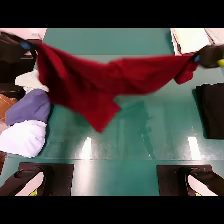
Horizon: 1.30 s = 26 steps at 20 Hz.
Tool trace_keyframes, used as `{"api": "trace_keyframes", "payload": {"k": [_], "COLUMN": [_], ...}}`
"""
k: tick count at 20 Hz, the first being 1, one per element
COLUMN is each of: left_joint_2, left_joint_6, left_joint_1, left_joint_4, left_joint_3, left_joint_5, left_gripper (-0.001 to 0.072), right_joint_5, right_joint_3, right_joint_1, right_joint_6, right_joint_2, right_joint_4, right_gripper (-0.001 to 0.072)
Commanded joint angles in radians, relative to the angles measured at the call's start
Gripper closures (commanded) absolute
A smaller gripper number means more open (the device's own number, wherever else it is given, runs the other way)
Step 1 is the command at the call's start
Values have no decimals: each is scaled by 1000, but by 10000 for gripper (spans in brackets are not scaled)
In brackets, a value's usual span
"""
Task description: Fold the shirts.
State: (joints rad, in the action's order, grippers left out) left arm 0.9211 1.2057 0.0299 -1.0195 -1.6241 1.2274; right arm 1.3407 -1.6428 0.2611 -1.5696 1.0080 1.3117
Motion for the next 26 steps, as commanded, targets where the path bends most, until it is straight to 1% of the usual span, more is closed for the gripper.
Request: {"api": "trace_keyframes", "payload": {"k": [1, 2, 5, 8, 11, 13, 14, 16, 18, 19, 20, 21, 23, 24, 26], "left_joint_2": [-52, -55, -55, -55, -43, -15, 3, 50, 86, 107, 130, 146, 161, 160, 160], "left_joint_6": [35, 52, 56, 71, 86, 97, 97, 94, 56, 39, 21, 13, 13, 13, 13], "left_joint_1": [14, 14, 14, 14, 14, 14, 14, 14, 14, 14, 14, 14, 14, 14, 14], "left_joint_4": [10, 14, 55, 85, 84, 81, 80, 78, 77, 76, 73, 56, 21, 11, 6], "left_joint_3": [-243, -317, -492, -490, -304, -144, -57, 112, 265, 317, 353, 366, 365, 365, 365], "left_joint_5": [7, 3, -13, -8, 33, 92, 119, 131, 101, 85, 78, 80, 74, 66, 58], "left_gripper": [682, 682, 682, 682, 683, 682, 682, 682, 682, 682, 682, 682, 682, 682, 682], "right_joint_5": [4, 8, 53, 150, 244, 296, 296, 243, 117, 61, 12, -2, 22, 35, 51], "right_joint_3": [-152, -195, -305, -323, -196, -53, 18, 148, 221, 225, 219, 196, 182, 205, 318], "right_joint_1": [-14, -14, -14, -14, -13, -13, -13, -13, -16, -26, -43, -73, -121, -137, -146], "right_joint_6": [8, 8, -9, -59, -81, -81, -80, -58, -14, -2, -2, 0, 35, 36, 36], "right_joint_2": [-96, -113, -119, -62, 24, 98, 135, 217, 304, 346, 384, 418, 442, 433, 388], "right_joint_4": [2, 2, 3, -2, -6, -11, -11, -10, -10, -14, -41, -82, -141, -140, -144], "right_gripper": [697, 697, 698, 698, 698, 696, 696, 696, 689, 531, 251, 208, 208, 209, 209]}}
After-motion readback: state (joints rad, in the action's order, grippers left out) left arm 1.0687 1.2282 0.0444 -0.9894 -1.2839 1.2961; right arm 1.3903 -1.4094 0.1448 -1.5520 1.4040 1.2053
